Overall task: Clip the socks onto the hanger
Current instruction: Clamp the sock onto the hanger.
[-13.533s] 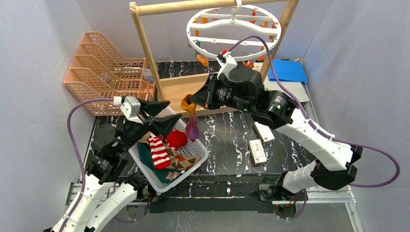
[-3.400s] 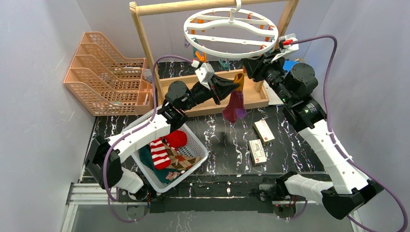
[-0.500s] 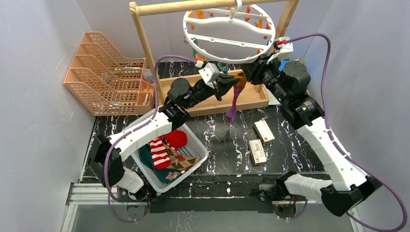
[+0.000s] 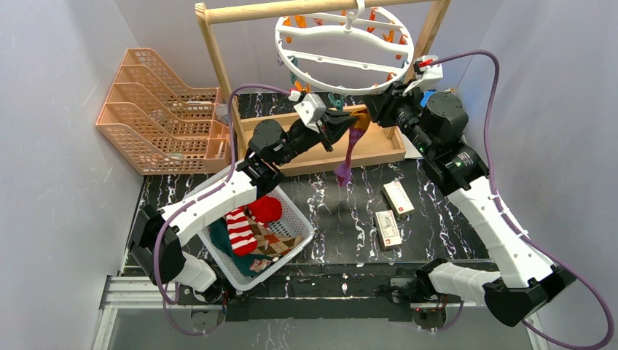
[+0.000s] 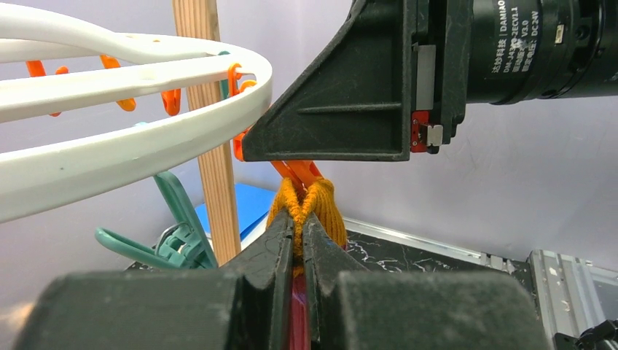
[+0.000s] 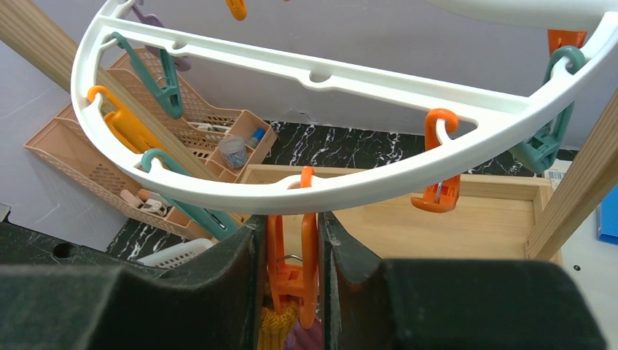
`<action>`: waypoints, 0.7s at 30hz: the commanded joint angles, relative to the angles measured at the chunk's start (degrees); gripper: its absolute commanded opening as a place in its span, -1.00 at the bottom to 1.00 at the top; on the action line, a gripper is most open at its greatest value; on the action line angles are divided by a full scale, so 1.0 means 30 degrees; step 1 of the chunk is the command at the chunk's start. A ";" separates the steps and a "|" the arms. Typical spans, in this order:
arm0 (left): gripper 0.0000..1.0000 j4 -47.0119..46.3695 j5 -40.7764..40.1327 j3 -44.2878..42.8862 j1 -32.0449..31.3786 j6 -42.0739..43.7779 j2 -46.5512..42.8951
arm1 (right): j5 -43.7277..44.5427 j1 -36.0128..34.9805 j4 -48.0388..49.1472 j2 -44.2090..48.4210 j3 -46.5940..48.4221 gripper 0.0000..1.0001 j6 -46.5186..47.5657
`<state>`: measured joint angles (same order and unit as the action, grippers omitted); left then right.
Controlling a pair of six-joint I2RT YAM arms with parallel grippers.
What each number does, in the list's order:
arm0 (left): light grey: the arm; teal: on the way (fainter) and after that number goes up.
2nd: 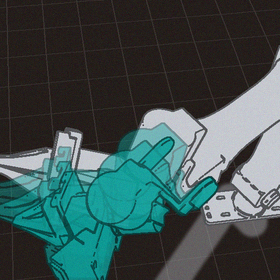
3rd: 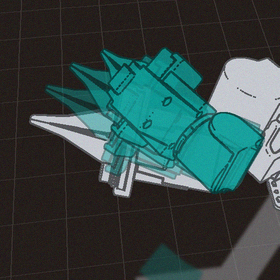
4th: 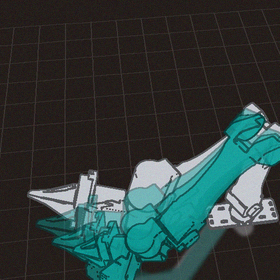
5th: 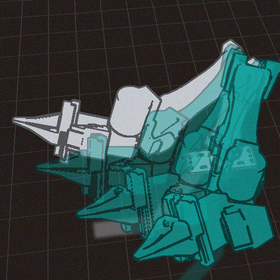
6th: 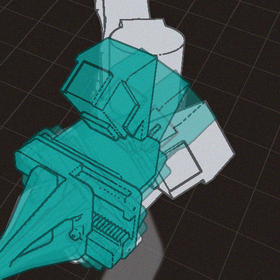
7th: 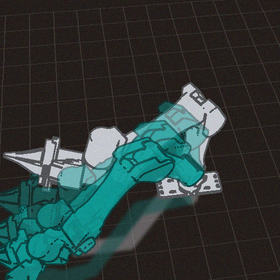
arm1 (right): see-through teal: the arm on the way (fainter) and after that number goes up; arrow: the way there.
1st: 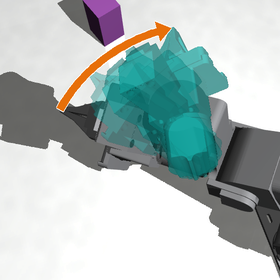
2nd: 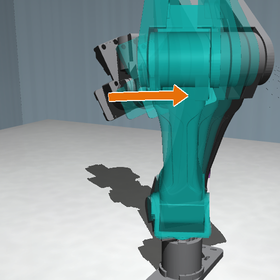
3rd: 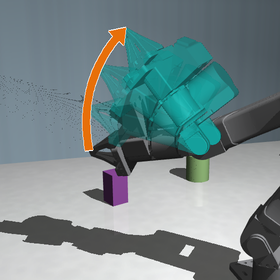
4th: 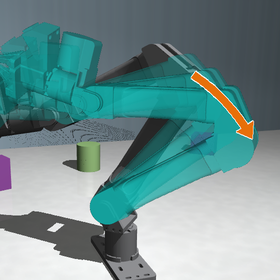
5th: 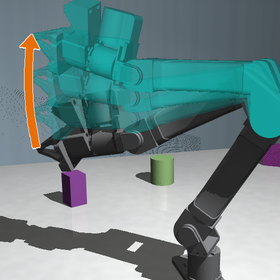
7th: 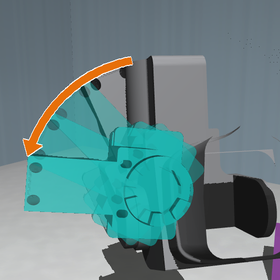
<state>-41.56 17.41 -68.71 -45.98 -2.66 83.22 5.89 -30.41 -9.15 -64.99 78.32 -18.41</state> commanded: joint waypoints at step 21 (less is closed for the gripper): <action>-1.00 -0.2288 -0.0345 0.0673 -0.0264 -0.2076 -0.0090 | -0.0396 -0.0020 0.1787 -0.0074 -0.0508 -0.97 -0.2146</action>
<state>-45.87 17.89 -67.35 -46.52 -9.45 84.23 4.12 -30.46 -5.85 -66.06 76.90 -23.77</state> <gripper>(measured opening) 0.028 0.357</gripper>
